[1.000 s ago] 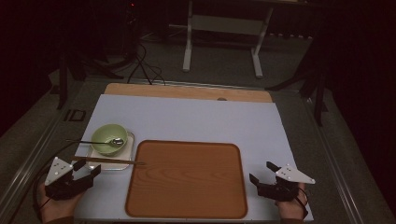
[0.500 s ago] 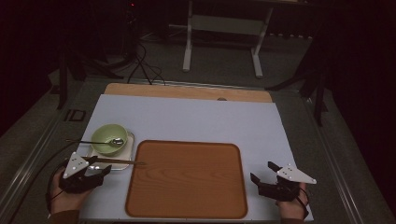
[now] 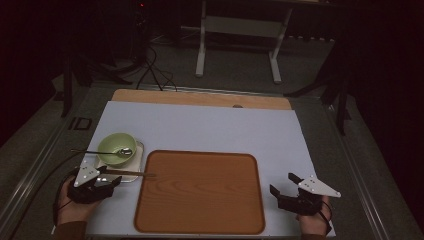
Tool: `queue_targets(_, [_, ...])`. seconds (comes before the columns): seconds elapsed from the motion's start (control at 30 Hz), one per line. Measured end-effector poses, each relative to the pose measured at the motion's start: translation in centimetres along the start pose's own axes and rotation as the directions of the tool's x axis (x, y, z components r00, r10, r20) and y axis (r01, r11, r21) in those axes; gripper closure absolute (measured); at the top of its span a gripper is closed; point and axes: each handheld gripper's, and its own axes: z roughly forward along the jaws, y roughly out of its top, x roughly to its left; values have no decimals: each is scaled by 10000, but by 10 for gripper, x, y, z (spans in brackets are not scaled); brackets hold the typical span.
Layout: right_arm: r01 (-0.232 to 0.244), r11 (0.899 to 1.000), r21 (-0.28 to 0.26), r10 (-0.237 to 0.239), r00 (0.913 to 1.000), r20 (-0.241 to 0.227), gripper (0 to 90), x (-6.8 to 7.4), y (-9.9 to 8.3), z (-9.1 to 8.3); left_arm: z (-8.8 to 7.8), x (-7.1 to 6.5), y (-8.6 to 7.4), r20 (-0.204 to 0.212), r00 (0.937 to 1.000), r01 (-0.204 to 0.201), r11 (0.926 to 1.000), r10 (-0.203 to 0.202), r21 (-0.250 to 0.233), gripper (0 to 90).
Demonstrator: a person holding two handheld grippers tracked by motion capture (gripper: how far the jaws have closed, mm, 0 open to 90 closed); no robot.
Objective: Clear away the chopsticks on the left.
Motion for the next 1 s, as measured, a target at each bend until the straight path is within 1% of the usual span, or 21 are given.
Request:
queue_targets(0.13, [10,10000,3,-10,10000,10,167,0,0,0,2,1,-1,-5,10000,19,10000,-19,50,329])
queue_targets(0.23, [-9,10000,0,9,10000,17,167,0,0,0,4,1,-1,-9,10000,-49,9999,49,122,326])
queue_targets(0.33, [-20,10000,3,20,10000,28,167,0,0,0,5,1,-1,-96,9999,-129,9998,131,153,322])
queue_targets(0.47, [-8,10000,8,8,10000,21,167,0,0,0,6,1,-1,-99,9999,-133,9998,135,149,314])
queue_targets(0.7, [-4,10000,-29,4,10000,58,167,0,0,0,5,2,-1,52,10000,-58,9998,57,174,315])
queue_targets(0.77, [4,10000,-28,-4,10000,71,167,0,0,-1,5,1,-1,97,9999,-80,9997,77,229,317])
queue_targets(0.8, [-11,10000,-47,11,10000,81,167,-1,0,-1,6,1,-2,167,9998,-113,9993,107,349,318])
queue_targets(0.93, [-15,10000,-45,16,10000,88,167,0,0,-1,7,-1,-2,248,9995,-205,9987,193,467,320])
queue_targets(1.0, [-30,10000,-47,30,9999,96,167,0,0,-1,6,-2,-2,237,9994,-271,9985,260,486,342])
